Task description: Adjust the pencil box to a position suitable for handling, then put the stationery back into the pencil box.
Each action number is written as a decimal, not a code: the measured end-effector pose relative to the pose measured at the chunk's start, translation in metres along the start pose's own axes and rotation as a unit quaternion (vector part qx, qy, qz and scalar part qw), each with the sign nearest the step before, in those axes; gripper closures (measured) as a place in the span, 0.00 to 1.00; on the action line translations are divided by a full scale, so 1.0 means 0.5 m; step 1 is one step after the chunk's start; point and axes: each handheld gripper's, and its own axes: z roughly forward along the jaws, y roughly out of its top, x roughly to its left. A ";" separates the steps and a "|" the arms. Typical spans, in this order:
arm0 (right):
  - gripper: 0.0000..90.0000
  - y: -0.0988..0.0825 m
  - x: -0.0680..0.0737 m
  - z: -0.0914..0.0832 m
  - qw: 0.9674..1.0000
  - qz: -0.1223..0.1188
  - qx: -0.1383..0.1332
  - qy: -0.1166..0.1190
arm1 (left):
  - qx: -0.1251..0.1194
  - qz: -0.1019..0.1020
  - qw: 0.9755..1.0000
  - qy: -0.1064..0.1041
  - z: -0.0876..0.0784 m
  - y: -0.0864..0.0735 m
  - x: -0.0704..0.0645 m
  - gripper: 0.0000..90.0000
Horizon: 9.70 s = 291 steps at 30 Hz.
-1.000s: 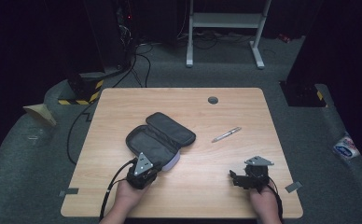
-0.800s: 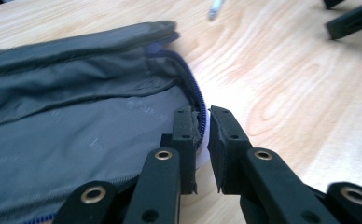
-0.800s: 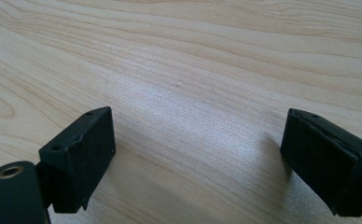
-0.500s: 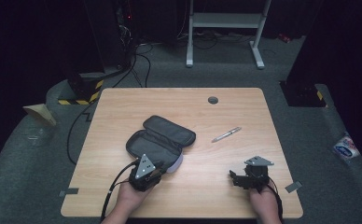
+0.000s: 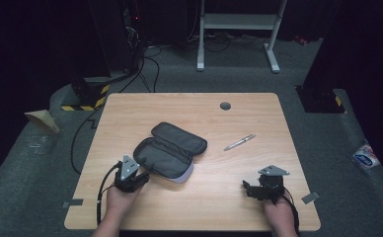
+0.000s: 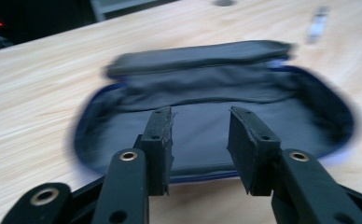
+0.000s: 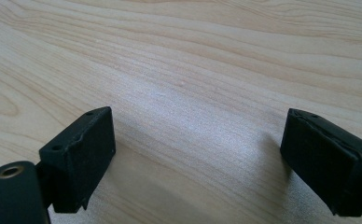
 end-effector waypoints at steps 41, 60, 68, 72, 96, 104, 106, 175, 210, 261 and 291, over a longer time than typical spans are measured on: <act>0.11 -0.001 0.003 -0.001 1.000 -0.002 0.001 0.005 | 0.048 -0.021 0.998 -0.040 0.016 -0.021 -0.001 0.80; 0.11 -0.001 0.003 -0.001 1.000 -0.009 -0.001 0.007 | 0.023 -0.086 0.995 -0.045 0.028 -0.015 0.019 0.70; 0.11 -0.001 0.003 -0.001 1.000 -0.009 0.000 0.007 | 0.032 -0.081 0.995 -0.056 0.034 -0.018 0.012 0.78; 0.11 -0.001 0.003 -0.001 1.000 -0.008 0.000 0.007 | 0.034 -0.075 0.995 -0.057 0.033 -0.017 0.006 0.78; 0.11 -0.001 0.003 -0.001 1.000 -0.009 0.000 0.008 | 0.038 -0.031 0.995 -0.083 0.028 -0.008 -0.046 0.81; 0.11 -0.001 0.003 -0.001 1.000 -0.010 0.000 0.008 | 0.043 -0.017 0.995 -0.083 0.026 -0.008 -0.053 0.81; 0.11 -0.001 0.003 -0.001 1.000 -0.010 0.000 0.008 | 0.043 -0.017 0.995 -0.084 0.025 -0.009 -0.053 0.82; 0.14 0.011 0.035 -0.017 0.999 -0.039 -0.008 0.003 | 0.121 -0.052 0.991 0.001 0.057 -0.073 0.065 0.38; 0.44 0.172 0.065 0.072 0.996 0.031 -0.079 0.003 | 0.122 -0.055 0.991 0.007 0.053 -0.074 0.064 0.38; 0.52 0.209 0.030 0.134 0.995 0.042 -0.017 -0.084 | 0.122 -0.055 0.991 0.005 0.054 -0.074 0.063 0.38; 0.53 0.187 -0.026 0.104 0.992 0.042 -0.005 -0.121 | 0.121 -0.055 0.991 0.006 0.054 -0.074 0.062 0.39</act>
